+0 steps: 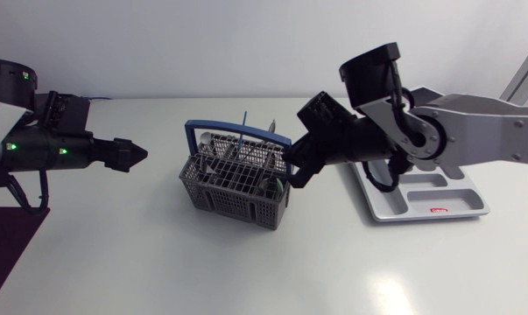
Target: Unload the cutlery basket into the drawer organizer.
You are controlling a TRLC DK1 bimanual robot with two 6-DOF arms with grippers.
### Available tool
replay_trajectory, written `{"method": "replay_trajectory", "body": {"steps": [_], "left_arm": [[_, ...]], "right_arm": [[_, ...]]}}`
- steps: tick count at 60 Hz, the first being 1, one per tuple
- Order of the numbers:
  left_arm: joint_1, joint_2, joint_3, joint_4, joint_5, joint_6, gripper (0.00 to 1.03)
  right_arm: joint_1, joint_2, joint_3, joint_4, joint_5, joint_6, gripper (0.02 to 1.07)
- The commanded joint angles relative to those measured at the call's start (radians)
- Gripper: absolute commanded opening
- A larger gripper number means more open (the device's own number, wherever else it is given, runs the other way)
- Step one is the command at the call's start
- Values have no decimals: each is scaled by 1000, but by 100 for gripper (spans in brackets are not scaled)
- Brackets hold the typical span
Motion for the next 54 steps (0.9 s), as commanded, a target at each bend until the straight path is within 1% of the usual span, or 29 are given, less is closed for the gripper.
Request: {"method": "replay_trajectory", "body": {"steps": [1,2,3,5,6,12,15,18,23,29,37,40,44,48,54], "left_arm": [[-11,4,-25,13,8,28,91],[-14,7,-25,13,8,28,91],[-17,12,-22,13,8,28,91],[-23,35,-13,17,8,26,91],[-28,42,-8,19,8,25,91],[-45,98,12,40,8,20,91],[-57,124,23,46,8,20,91],[-61,150,32,53,8,20,91],[-78,191,36,76,5,23,91],[-98,252,44,112,-15,26,91],[-121,326,64,146,-52,37,91],[-130,348,69,157,-58,43,91],[-143,371,73,163,-65,48,91],[-157,387,73,168,-67,62,84],[-170,397,64,186,-67,69,62]], "right_arm": [[-1,-38,-39,-31,1,-55,11],[-1,-44,-39,-33,1,-51,11],[-1,-50,-39,-33,3,-46,14],[-1,-64,-39,-31,4,-28,31],[-1,-73,-41,-31,4,-20,41],[5,-116,-54,-30,15,9,79],[10,-148,-65,-30,20,20,90],[10,-187,-80,-31,21,31,95],[10,-260,-107,-36,23,54,96],[5,-328,-127,-88,37,74,96],[-44,-368,-186,-110,54,81,96],[-62,-372,-211,-111,64,81,94],[-93,-374,-240,-110,64,84,81],[-121,-374,-260,-104,64,92,64],[-134,-368,-281,-94,64,101,35]]}}
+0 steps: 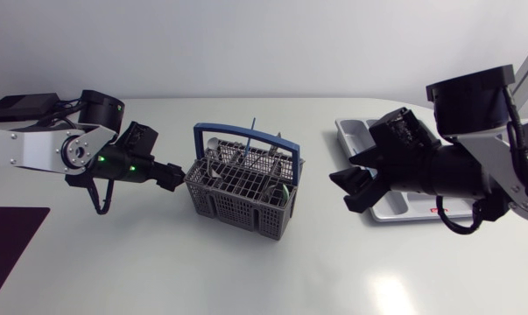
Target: Unload the cutlery basket into the drawer organizer.
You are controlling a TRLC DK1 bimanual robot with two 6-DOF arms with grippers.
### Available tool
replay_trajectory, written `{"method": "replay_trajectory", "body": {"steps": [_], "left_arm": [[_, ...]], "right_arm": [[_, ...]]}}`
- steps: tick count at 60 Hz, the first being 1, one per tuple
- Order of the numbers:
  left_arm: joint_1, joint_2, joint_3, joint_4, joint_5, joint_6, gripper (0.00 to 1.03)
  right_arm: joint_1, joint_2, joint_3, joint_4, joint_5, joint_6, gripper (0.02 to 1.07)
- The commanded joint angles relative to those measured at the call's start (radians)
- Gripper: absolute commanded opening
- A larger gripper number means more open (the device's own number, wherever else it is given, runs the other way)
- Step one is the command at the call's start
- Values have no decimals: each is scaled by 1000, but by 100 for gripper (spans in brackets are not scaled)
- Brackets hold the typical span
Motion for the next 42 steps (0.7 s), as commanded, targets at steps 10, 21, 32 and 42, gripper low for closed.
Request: {"method": "replay_trajectory", "body": {"steps": [10,21,32,42], "left_arm": [[-32,26,15,26,34,43,30],[-71,14,-6,17,43,60,26],[-97,-49,-40,-12,48,73,26],[-120,-107,-77,-39,54,87,26]], "right_arm": [[-7,78,-58,56,2,42,7],[10,207,-38,113,-8,75,7],[14,301,3,140,-37,96,7],[31,342,39,160,-57,118,7]]}}
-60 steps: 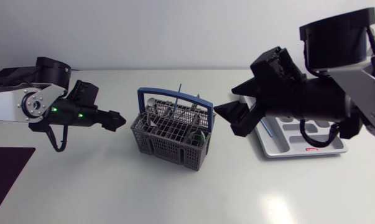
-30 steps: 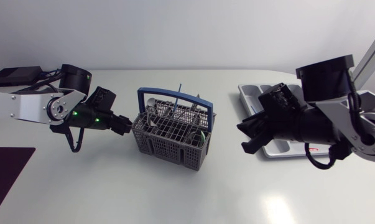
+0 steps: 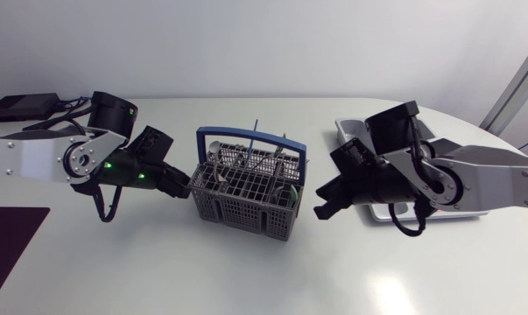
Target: Unload the cutlery basket into the drawer organizer.
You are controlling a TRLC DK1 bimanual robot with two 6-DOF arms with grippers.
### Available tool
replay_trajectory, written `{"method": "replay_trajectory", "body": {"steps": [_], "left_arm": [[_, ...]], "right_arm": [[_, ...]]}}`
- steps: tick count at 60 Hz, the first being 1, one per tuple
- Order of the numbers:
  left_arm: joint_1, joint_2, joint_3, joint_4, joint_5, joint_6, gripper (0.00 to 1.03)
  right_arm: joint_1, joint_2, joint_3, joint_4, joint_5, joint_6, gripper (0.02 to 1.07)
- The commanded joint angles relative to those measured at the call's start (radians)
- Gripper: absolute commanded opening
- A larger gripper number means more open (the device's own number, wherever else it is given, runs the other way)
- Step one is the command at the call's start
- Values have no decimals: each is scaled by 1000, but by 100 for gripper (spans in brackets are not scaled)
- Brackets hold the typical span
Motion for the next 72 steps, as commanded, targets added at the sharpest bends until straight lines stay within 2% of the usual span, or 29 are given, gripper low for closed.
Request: {"method": "replay_trajectory", "body": {"steps": [1,19,35,51,59,62,72], "left_arm": [[-25,-50,-44,-18,25,33,26],[-64,-122,-89,-38,23,32,26],[-64,-136,-84,-46,25,28,26],[-56,-156,-84,-46,23,25,27],[-18,-185,-90,-52,23,38,28],[-4,-205,-95,-55,23,45,29],[25,-312,-100,-86,23,51,38]], "right_arm": [[17,30,42,21,-13,40,7],[50,105,128,35,-2,58,7],[56,173,179,49,18,58,7],[46,176,180,59,36,55,7],[37,112,136,59,56,47,9],[36,78,116,59,76,43,15],[28,-45,50,30,99,20,58]]}}
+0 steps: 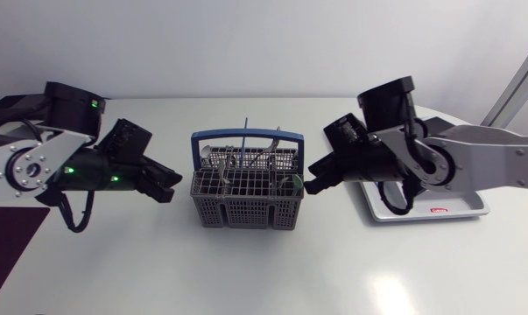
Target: Unload the cutlery basket into the drawer organizer.
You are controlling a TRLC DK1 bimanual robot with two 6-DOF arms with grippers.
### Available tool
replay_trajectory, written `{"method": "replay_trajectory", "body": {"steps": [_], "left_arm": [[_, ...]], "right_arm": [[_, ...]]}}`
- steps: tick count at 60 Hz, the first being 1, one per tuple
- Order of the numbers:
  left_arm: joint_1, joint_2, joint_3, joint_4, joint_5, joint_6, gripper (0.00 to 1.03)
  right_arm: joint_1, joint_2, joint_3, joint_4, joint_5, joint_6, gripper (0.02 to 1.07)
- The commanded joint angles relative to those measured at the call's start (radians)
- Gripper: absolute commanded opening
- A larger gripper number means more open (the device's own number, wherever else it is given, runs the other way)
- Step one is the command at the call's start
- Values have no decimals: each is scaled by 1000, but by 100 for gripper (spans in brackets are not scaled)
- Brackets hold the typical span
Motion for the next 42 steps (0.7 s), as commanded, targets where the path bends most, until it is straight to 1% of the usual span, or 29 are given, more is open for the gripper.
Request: {"method": "replay_trajectory", "body": {"steps": [1,4,7,10,15,17,20,24,27,29,32,37,42], "left_arm": [[12,-77,-24,-20,9,24,39],[11,-114,-24,-26,9,26,42],[4,-146,-13,-46,9,26,50],[-14,-160,1,-71,9,26,54],[-66,-176,31,-112,-2,24,54],[-98,-179,50,-133,-16,21,54],[-147,-178,74,-159,-50,17,55],[-229,-172,102,-184,-108,3,61],[-299,-156,127,-201,-169,-11,62],[-355,-135,150,-215,-226,-22,62],[-413,-109,186,-236,-281,-37,62],[-471,-41,277,-290,-335,-60,64],[-500,26,357,-325,-378,-66,64]], "right_arm": [[-2,-76,-52,-15,12,-14,61],[-2,-111,-69,-27,12,-17,69],[-6,-146,-84,-47,12,-19,74],[-6,-178,-99,-61,12,-19,75],[-9,-223,-124,-79,12,-19,75],[-12,-241,-133,-89,10,-19,75],[-15,-267,-144,-99,9,-19,75],[-19,-299,-162,-113,7,-19,78],[-22,-319,-174,-124,7,-17,78],[-27,-330,-182,-127,7,-17,78],[-32,-341,-191,-133,6,-17,78],[-33,-359,-208,-139,6,-19,78],[-39,-372,-219,-150,4,-17,78]]}}
